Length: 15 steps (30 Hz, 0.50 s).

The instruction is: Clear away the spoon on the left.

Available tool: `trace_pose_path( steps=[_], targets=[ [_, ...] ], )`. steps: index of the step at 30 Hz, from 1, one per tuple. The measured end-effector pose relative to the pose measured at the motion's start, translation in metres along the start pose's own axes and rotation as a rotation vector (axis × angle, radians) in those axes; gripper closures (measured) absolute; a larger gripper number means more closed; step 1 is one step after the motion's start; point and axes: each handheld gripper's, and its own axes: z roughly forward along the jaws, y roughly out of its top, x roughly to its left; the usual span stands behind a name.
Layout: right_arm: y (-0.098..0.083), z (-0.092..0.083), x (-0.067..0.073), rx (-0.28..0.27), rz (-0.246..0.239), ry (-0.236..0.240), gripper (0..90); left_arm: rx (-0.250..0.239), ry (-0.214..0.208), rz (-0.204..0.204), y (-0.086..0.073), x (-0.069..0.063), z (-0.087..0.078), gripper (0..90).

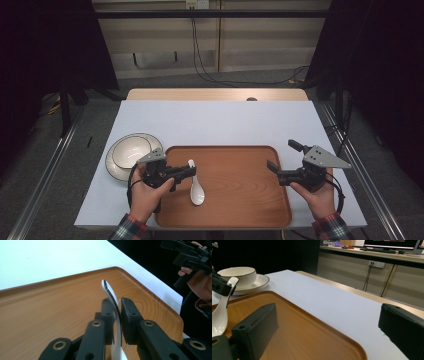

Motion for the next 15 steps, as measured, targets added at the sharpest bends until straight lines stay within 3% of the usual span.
trace_pose_path(
  steps=[15],
  targets=[
    [0.0001,-0.0001,0.0002,-0.002,-0.001,0.004,2.1,0.009,0.041,0.005,-0.0028,0.0056,0.0024,77.2]
  ],
)
